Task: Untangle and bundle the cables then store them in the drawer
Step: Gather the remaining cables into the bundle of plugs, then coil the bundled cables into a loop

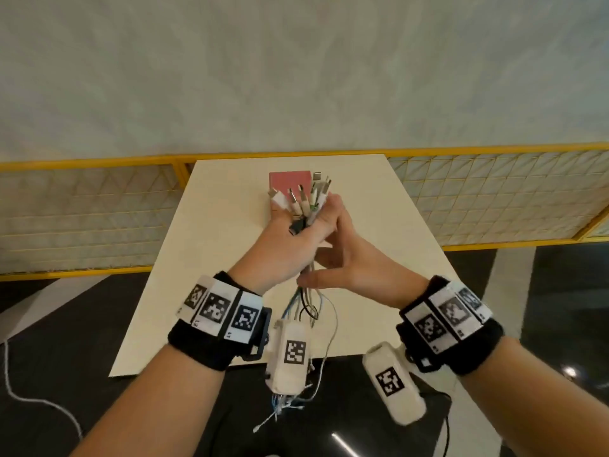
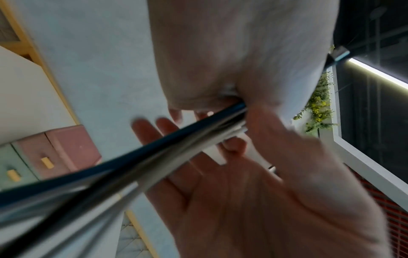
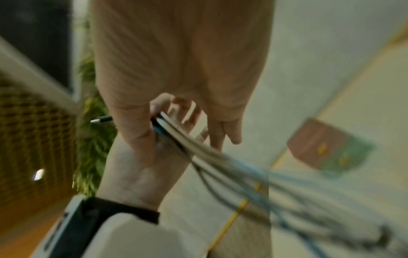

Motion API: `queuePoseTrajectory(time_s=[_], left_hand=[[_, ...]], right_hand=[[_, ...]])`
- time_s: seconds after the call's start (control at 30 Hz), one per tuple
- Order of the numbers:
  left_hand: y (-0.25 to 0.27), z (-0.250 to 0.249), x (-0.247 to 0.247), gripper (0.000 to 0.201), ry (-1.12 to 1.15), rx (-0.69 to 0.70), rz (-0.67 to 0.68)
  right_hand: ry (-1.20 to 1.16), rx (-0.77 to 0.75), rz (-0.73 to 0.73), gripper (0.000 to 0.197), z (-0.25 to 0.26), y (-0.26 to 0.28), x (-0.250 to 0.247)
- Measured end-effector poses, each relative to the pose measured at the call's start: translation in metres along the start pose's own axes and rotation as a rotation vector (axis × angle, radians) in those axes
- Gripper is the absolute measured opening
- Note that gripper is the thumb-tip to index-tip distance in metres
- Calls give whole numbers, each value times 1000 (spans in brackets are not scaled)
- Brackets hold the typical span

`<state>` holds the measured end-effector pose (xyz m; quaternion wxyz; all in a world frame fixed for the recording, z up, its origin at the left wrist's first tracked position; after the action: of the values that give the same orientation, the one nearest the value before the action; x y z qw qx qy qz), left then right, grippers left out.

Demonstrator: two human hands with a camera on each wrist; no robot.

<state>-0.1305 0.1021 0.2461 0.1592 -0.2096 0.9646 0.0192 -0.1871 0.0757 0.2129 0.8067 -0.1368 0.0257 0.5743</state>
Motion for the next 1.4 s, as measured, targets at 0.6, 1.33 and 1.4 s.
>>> queuePoseTrajectory(time_s=[0.6, 1.33, 1.4], left_hand=[[-23, -10, -28, 42, 591, 23, -37], [-55, 18, -39, 42, -62, 251, -341], [-57, 28, 29, 40, -272, 234, 39]], right_hand=[[-41, 69, -23, 32, -37, -4, 19], [664, 285, -4, 22, -55, -5, -46], [672, 257, 7, 28, -47, -9, -40]])
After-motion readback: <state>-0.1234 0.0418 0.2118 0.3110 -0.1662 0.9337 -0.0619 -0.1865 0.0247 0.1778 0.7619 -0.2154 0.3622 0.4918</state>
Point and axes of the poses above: each hand's wrist, its own y-axis away from the middle knuckle, its own x-axis out of the palm, z = x × y, the point moved 10 cm from there along -y, towards the middle knuckle, and after that the axes turned 6 degrees about -x, right-handed, at the moved point
